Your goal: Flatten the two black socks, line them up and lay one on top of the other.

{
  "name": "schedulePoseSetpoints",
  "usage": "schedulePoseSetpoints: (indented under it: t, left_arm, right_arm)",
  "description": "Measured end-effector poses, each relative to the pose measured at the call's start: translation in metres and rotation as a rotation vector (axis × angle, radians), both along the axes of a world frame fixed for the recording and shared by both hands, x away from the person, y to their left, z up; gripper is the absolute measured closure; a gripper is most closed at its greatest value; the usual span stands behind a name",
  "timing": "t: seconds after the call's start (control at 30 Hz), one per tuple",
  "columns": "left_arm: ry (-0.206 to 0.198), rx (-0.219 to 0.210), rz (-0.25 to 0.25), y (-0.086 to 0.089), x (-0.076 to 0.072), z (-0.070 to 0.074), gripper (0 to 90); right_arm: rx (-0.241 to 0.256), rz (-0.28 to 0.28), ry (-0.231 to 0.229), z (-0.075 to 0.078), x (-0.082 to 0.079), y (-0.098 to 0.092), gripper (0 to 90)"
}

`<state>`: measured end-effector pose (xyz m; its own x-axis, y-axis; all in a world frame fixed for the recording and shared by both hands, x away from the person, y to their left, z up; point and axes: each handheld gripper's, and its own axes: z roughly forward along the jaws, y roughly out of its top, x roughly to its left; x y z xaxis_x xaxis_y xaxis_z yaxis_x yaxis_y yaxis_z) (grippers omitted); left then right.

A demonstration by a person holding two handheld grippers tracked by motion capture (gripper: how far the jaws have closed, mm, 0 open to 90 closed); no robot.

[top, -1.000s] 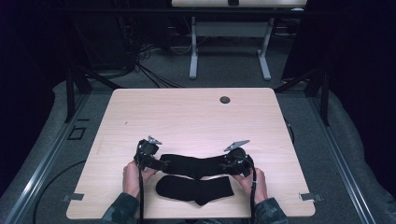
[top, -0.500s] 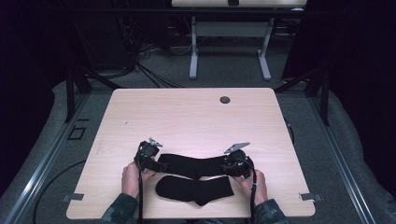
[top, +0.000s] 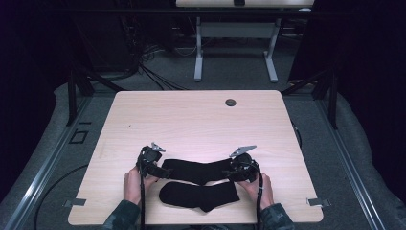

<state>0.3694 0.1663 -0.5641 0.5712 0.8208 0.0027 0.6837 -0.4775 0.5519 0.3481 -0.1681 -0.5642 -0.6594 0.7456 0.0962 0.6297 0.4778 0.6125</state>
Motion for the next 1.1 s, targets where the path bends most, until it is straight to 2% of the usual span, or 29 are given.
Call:
schedulePoseSetpoints:
  t: [0.07, 0.1, 0.13, 0.17, 0.23, 0.27, 0.47, 0.5, 0.6, 0.67, 0.83, 0.93, 1.1]
  left_arm:
    - [-0.021, -0.008, 0.005, 0.002, -0.003, 0.006, 2.6]
    - [-0.021, -0.008, 0.005, 0.002, -0.003, 0.006, 2.4]
    - [-0.04, -0.017, 0.008, 0.004, -0.006, 0.012, 2.2]
    - [-0.04, -0.017, 0.008, 0.004, -0.006, 0.012, 1.4]
    - [-0.066, -0.014, 0.012, 0.008, -0.011, 0.02, 0.4]
    - [-0.076, -0.022, 0.014, 0.01, -0.013, 0.024, 0.1]
    - [-0.132, -0.043, 0.037, 0.027, -0.029, 0.04, 0.0]
    - [-0.134, -0.05, 0.044, 0.032, -0.033, 0.042, 0.0]
    - [-0.137, -0.055, 0.05, 0.037, -0.038, 0.042, 0.0]
    - [-0.141, -0.069, 0.07, 0.045, -0.045, 0.04, 0.0]
    - [-0.132, -0.071, 0.091, 0.056, -0.054, 0.033, 0.0]
    - [-0.12, -0.072, 0.12, 0.07, -0.062, 0.023, 0.0]
    - [-0.107, -0.076, 0.15, 0.084, -0.067, 0.012, 0.0]
  right_arm:
    - [-0.001, 0.017, -0.013, 0.002, 0.0, -0.001, 37.2]
    - [-0.001, 0.017, -0.013, 0.002, 0.0, -0.001, 37.2]
    - [0.018, 0.004, -0.032, 0.007, -0.001, -0.002, 29.5]
    - [0.018, 0.004, -0.032, 0.007, -0.001, -0.002, 29.5]
    - [0.013, 0.0, -0.045, 0.013, -0.003, -0.005, 23.1]
    - [0.012, -0.018, -0.062, 0.021, -0.006, -0.01, 18.2]
    - [0.037, -0.053, -0.1, 0.04, -0.014, -0.028, 12.6]
    - [0.038, -0.071, -0.123, 0.047, -0.019, -0.037, 9.9]
    - [0.035, -0.084, -0.138, 0.051, -0.022, -0.045, 8.0]
    - [0.036, -0.116, -0.147, 0.056, -0.027, -0.058, 5.3]
    - [0.02, -0.149, -0.156, 0.057, -0.034, -0.075, 3.1]
    - [0.024, -0.204, -0.159, 0.053, -0.041, -0.093, 2.3]
    - [0.01, -0.251, -0.149, 0.045, -0.046, -0.111, 2.0]
